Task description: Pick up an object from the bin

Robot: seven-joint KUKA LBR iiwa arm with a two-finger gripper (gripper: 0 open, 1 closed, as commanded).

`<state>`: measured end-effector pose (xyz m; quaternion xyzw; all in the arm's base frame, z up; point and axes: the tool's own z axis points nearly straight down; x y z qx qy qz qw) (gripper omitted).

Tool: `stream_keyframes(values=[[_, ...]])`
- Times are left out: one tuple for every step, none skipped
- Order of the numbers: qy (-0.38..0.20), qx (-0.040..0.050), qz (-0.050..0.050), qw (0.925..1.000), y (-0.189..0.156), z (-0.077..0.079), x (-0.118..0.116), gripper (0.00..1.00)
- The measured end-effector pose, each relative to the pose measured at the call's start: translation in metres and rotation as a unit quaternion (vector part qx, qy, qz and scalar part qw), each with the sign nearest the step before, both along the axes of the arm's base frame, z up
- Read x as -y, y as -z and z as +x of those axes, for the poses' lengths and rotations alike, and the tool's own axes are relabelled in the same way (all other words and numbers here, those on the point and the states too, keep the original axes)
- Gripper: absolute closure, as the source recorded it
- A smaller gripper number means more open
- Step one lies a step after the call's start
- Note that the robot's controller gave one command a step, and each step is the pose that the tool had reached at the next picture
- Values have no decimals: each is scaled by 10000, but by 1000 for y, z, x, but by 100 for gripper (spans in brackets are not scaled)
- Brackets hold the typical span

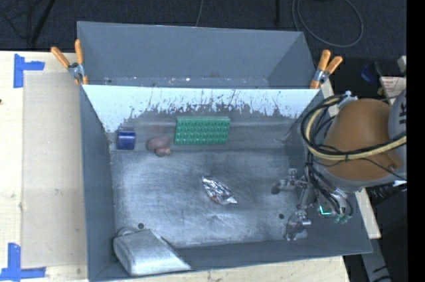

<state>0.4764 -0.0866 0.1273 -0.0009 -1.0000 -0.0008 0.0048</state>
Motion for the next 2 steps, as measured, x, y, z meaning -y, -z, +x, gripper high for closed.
stream_keyframes(values=[[77,57,-1,10000,58,26,-77,0],[1393,62,-7,9902,55,61,-140,0]])
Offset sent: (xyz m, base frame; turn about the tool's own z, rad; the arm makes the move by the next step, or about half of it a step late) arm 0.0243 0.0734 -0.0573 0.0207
